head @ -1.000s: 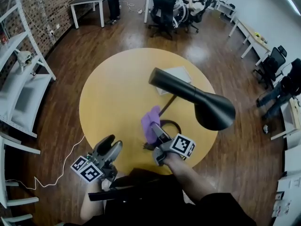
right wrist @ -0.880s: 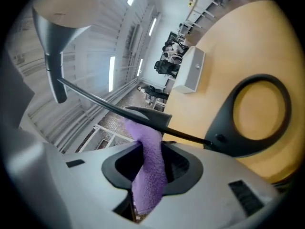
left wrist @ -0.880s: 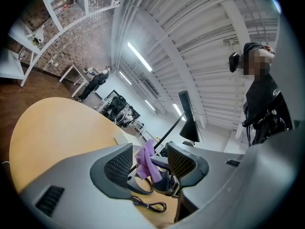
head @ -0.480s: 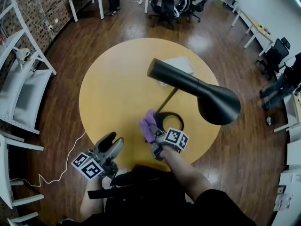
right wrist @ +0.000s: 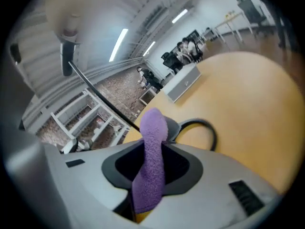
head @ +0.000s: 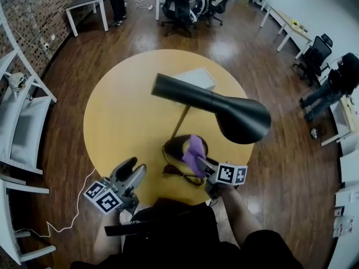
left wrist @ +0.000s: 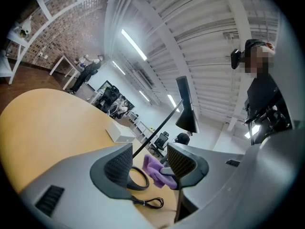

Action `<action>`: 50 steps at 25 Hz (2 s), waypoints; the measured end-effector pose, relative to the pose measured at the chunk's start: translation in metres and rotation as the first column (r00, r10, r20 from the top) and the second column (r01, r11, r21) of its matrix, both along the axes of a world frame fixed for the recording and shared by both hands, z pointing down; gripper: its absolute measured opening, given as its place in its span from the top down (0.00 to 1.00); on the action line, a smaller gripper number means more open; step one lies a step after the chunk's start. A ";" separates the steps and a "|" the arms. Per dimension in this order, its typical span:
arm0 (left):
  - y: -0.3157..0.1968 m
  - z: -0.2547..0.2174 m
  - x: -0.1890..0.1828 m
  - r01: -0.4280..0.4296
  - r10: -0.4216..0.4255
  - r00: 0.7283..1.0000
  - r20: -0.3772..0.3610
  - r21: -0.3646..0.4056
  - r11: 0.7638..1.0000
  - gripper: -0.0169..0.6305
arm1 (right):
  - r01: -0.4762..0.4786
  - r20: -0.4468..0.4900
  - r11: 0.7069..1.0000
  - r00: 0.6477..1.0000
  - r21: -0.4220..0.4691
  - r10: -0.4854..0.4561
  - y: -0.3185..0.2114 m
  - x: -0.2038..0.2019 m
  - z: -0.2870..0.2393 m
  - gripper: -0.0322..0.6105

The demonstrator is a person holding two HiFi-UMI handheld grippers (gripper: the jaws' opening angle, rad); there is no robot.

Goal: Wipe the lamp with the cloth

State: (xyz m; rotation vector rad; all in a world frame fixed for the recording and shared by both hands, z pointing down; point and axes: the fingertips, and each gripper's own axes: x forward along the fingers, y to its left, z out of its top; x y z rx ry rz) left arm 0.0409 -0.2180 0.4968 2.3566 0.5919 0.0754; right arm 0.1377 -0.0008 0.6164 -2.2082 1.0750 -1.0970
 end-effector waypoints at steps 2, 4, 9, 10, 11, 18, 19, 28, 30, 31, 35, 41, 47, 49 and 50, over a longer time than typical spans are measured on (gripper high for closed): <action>0.007 -0.002 0.006 -0.023 0.023 1.000 -0.004 0.001 1.000 0.65 | -0.041 -0.092 0.990 0.995 -0.137 0.028 0.035 0.008 0.003 0.78; 0.016 -0.005 0.011 -0.046 0.046 0.999 -0.009 0.008 0.999 0.65 | -0.074 -0.168 0.961 0.985 -0.268 0.029 0.066 0.010 0.007 0.78; 0.035 -0.015 0.021 -0.055 0.057 0.998 -0.037 0.071 0.996 0.65 | -0.126 -0.275 0.918 0.961 -0.375 0.020 0.105 0.003 -0.007 0.78; 0.036 -0.017 0.022 -0.046 0.050 0.998 -0.045 0.081 0.996 0.65 | -0.142 -0.283 0.917 0.959 -0.372 0.034 0.110 0.002 -0.009 0.78; 0.037 -0.018 0.025 -0.036 0.041 0.998 -0.053 0.090 0.995 0.65 | -0.158 -0.286 0.915 0.957 -0.372 0.049 0.114 0.002 -0.009 0.78; 0.049 -0.013 0.030 0.045 -0.039 0.997 -0.066 0.100 0.994 0.65 | -0.179 -0.329 0.852 0.944 -0.491 0.009 0.155 0.009 -0.001 0.74; 0.051 -0.014 0.029 0.065 -0.059 0.996 -0.062 0.096 0.993 0.65 | -0.167 -0.338 0.846 0.941 -0.506 -0.017 0.159 0.012 0.000 0.70; 0.070 -0.041 0.018 0.247 -0.233 0.965 -0.117 0.125 0.961 0.65 | -0.202 -0.513 0.897 0.858 -0.393 -0.031 0.185 0.046 -0.055 0.66; 0.078 -0.052 0.014 0.275 -0.254 0.955 -0.151 0.146 0.950 0.69 | -0.238 -0.574 0.913 0.819 -0.332 0.005 0.200 0.049 -0.081 0.71; 0.082 -0.056 0.013 0.287 -0.260 0.951 -0.166 0.163 0.944 0.70 | -0.258 -0.599 0.922 0.800 -0.289 0.036 0.209 0.050 -0.095 0.76; 0.089 -0.070 0.014 0.328 -0.291 0.935 -0.204 0.184 0.926 0.74 | -0.304 -0.637 0.945 0.754 -0.120 0.162 0.230 0.057 -0.136 0.91; 0.088 -0.069 0.016 0.334 -0.291 0.933 -0.210 0.213 0.918 0.74 | -0.340 -0.657 0.941 0.709 -0.002 0.255 0.235 0.060 -0.160 0.95; 0.079 -0.072 0.012 0.356 -0.307 0.923 -0.231 0.211 0.911 0.74 | -0.337 -0.664 0.942 0.702 0.008 0.257 0.231 0.062 -0.164 0.95; 0.075 -0.070 0.010 0.357 -0.310 0.923 -0.230 0.207 0.911 0.74 | -0.339 -0.655 0.941 0.708 0.013 0.264 0.229 0.064 -0.161 0.95; 0.074 -0.069 0.009 0.358 -0.311 0.923 -0.229 0.207 0.910 0.74 | -0.340 -0.652 0.940 0.710 0.017 0.268 0.229 0.064 -0.161 0.95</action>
